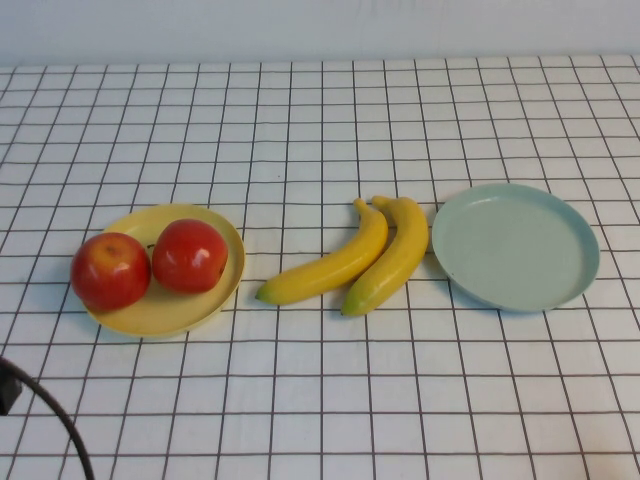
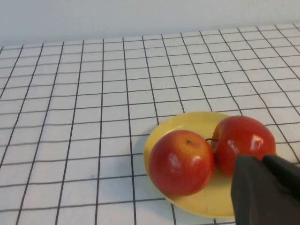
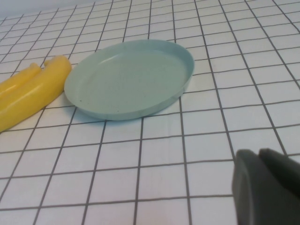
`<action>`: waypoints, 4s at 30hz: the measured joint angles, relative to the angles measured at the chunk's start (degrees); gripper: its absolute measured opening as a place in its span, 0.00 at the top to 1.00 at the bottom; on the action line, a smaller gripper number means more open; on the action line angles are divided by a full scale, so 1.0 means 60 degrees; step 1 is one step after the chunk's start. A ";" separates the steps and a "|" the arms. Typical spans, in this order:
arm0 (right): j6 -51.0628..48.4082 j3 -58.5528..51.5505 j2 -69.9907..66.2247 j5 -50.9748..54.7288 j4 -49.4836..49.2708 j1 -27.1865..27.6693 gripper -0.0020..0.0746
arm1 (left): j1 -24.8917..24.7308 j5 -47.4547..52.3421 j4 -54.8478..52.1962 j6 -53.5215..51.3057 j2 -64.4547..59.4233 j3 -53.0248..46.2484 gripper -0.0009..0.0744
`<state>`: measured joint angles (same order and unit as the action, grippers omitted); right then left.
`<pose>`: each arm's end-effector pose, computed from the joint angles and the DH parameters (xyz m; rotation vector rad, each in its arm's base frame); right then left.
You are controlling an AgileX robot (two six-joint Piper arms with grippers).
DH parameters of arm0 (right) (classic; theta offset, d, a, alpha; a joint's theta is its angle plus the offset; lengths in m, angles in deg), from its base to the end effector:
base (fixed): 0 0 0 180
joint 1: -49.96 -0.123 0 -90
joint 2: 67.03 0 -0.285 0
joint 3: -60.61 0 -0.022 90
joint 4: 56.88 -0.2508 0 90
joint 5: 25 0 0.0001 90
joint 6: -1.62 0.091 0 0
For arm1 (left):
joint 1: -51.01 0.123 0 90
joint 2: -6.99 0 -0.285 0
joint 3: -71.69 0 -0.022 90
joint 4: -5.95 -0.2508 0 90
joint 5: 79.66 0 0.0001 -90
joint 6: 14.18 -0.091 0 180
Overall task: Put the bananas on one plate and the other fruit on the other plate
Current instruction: Put another type of fruit in the right plate
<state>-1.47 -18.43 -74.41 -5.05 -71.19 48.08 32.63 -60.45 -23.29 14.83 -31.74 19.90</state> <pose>0.0532 0.0094 0.1724 0.0784 1.8499 0.2274 0.1131 -0.0221 0.2940 0.1702 1.8640 -0.0837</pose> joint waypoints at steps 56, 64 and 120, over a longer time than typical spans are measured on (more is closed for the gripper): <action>0.0000 0.0000 0.0000 0.0000 0.0000 0.0000 0.99 | 0.2430 0.0376 0.4872 -0.4738 0.5258 -0.4477 0.99; 0.0000 0.0000 0.0000 0.0000 0.0000 0.0000 0.99 | 0.2430 0.0376 0.4872 -0.4738 0.5258 -0.4477 0.99; -0.0359 0.0000 0.0000 -0.2850 -0.8424 0.0000 0.99 | 0.2430 0.0376 0.4872 -0.4720 0.5258 -0.4477 0.99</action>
<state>-3.63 -18.43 -74.41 -22.15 -121.73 48.08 47.22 -58.19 5.95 -13.50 -0.19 -6.97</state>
